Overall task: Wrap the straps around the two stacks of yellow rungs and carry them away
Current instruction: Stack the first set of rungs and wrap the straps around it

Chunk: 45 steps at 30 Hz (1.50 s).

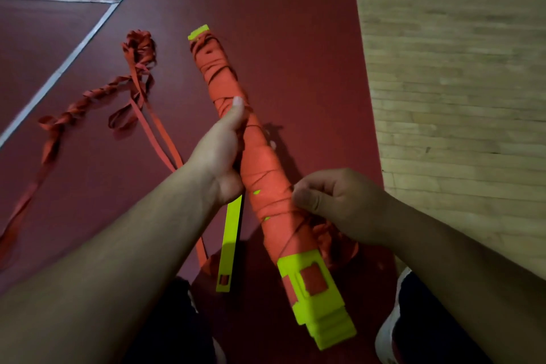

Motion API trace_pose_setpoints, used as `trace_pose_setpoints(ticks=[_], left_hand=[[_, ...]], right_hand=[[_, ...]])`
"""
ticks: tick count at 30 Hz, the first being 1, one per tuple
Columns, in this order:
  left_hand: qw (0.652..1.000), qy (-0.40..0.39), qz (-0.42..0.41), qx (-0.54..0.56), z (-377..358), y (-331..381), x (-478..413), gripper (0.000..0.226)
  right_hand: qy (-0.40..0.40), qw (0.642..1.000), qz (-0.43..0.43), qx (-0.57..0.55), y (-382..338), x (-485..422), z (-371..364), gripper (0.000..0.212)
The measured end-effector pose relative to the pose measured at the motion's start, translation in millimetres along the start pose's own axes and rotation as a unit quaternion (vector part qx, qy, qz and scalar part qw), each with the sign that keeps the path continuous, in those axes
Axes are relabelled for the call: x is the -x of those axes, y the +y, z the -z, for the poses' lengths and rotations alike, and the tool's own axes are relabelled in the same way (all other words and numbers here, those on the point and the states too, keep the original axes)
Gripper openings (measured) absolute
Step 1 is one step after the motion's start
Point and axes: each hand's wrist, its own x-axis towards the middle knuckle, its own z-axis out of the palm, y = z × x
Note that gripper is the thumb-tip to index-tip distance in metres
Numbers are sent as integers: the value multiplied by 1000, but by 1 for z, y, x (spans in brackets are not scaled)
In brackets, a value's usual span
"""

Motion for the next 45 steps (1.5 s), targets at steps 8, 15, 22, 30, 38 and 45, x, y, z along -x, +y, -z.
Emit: trace_pose_setpoints(ticks=[8, 15, 22, 30, 38, 45], left_hand=[[995, -48, -22, 82, -6, 0, 8, 43], [996, 12, -42, -71, -10, -16, 8, 42], [995, 51, -79, -37, -10, -30, 13, 16], [999, -38, -13, 11, -4, 2, 13, 25], [986, -66, 4, 151, 1, 4, 13, 29], [999, 6, -18, -46, 4, 1, 1, 41]], right_hand=[[-158, 951, -121, -235, -17, 13, -6, 58], [12, 985, -86, 151, -1, 5, -11, 66], [-14, 990, -82, 117, 3, 7, -16, 55], [-58, 990, -61, -116, -1, 4, -2, 75], [-115, 981, -75, -135, -1, 11, -1, 124], [-95, 987, -70, -106, -10, 9, -5, 40]])
